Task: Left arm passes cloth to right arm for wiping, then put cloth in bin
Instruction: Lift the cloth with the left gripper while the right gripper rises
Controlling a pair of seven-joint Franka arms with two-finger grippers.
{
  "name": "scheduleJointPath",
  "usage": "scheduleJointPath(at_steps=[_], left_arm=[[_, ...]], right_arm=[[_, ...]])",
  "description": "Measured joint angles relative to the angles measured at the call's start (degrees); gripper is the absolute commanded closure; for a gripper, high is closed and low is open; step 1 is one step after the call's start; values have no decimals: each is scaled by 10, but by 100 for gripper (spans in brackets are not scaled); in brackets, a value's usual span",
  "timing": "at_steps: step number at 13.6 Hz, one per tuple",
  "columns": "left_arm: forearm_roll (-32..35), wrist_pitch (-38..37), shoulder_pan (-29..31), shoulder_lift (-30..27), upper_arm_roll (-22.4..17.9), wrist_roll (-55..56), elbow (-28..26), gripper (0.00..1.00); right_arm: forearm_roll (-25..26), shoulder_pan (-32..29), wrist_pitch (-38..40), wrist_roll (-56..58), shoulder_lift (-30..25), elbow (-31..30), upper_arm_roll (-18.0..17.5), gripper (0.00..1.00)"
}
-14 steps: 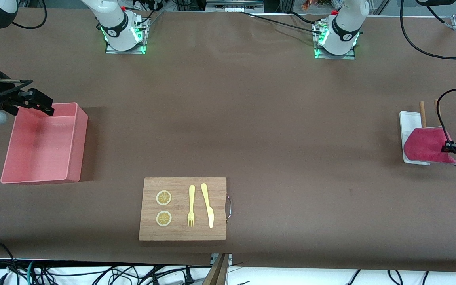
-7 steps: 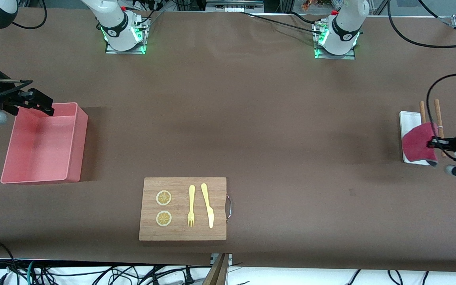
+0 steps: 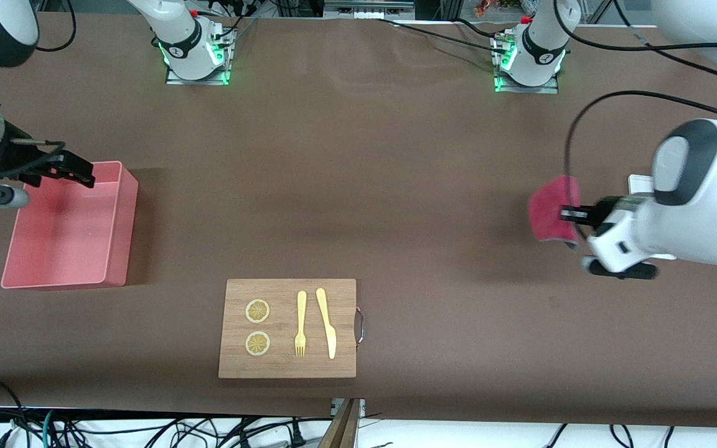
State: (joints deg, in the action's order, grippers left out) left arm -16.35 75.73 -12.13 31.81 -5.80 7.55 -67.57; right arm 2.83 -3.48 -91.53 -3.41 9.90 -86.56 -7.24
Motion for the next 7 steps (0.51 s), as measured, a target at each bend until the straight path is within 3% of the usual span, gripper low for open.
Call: scheduleJointPath(at_steps=[4, 7], left_arm=[[-171, 12, -66, 1, 1, 215, 22, 100], [-374, 92, -105, 12, 1, 390, 32, 100]], right_arm=[[-5, 15, 17, -2, 22, 0, -2, 1], [-41, 41, 17, -98, 23, 0, -3, 1]])
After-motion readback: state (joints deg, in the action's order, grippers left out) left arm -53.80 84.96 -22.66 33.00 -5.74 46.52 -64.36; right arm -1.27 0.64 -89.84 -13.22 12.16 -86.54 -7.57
